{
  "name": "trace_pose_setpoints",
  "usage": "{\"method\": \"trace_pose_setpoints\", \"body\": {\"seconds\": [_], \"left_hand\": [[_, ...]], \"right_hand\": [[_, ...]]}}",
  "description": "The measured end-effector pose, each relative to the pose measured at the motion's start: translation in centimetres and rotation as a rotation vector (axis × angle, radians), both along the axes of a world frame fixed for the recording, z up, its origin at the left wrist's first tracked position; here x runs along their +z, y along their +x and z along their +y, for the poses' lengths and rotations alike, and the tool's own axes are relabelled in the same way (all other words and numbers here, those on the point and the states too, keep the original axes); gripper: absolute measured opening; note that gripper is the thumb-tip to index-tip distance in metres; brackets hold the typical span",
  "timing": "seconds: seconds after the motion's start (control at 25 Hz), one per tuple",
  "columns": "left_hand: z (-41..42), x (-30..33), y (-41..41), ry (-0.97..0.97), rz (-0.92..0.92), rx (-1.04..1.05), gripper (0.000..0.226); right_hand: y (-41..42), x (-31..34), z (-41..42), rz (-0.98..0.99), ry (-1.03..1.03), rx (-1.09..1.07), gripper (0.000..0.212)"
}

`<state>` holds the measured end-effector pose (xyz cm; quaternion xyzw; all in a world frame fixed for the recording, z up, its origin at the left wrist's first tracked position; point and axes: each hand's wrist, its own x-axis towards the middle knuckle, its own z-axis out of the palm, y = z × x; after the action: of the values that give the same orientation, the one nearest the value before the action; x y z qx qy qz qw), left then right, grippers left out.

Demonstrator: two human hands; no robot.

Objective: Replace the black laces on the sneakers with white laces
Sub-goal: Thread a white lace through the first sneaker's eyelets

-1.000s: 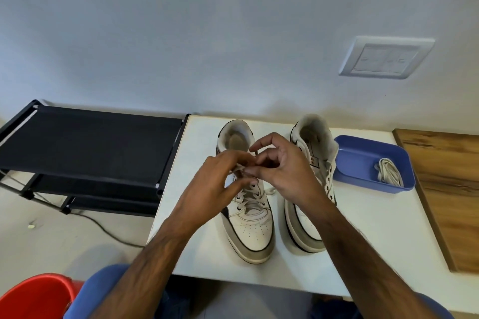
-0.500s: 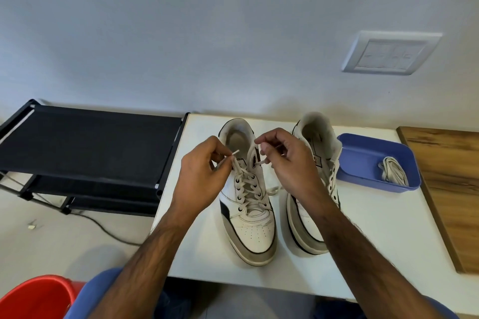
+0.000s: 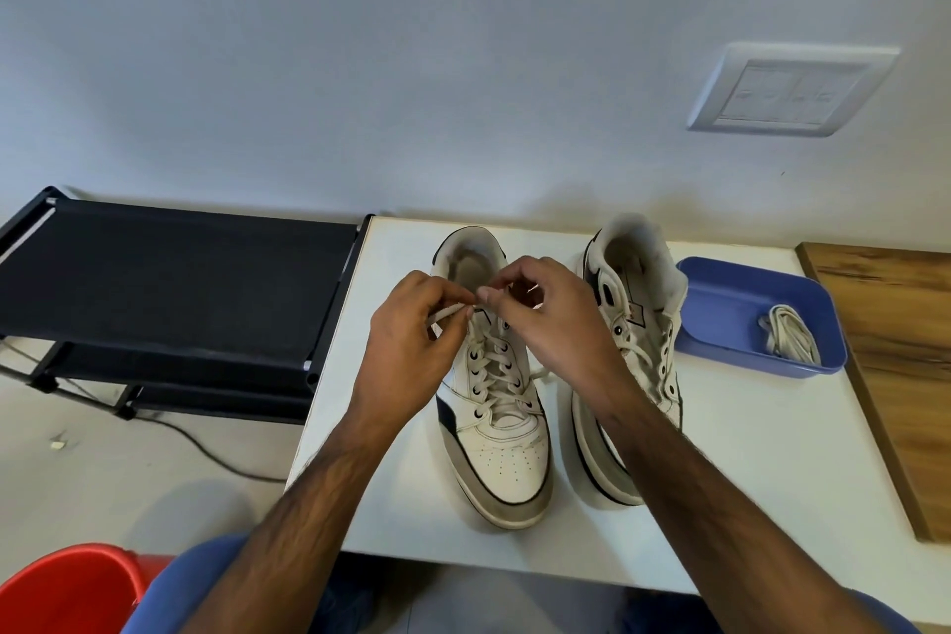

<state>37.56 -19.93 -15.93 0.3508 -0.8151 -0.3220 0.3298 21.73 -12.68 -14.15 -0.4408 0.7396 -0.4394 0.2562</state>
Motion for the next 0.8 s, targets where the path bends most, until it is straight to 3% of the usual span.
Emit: {"method": "trace_pose_setpoints", "body": {"seconds": [0.16,0.4,0.56,0.8], "left_hand": [[0.0,-0.3,-0.3,0.01,-0.001,0.011,0.011],[0.0,-0.3,-0.5,-0.084,-0.041,-0.029,0.012],[-0.2,-0.4,-1.4,-0.056,-0.052,-0.025,0.01],[-0.6,-0.6,-1.8,0.005,-0.082,-0.029,0.007]], "right_hand": [[-0.5,-0.3,0.1,-0.127,0.085,-0.13,0.031],[-1.2,-0.3,0.0,-0.18,0.117,-0.148,0.013],[-1.4,-0.4,0.8,-0.362,0.037,-0.123,0.002],[-1.8,-1.2,1.3,-0.486,0.002,-0.169,0.018]]}}
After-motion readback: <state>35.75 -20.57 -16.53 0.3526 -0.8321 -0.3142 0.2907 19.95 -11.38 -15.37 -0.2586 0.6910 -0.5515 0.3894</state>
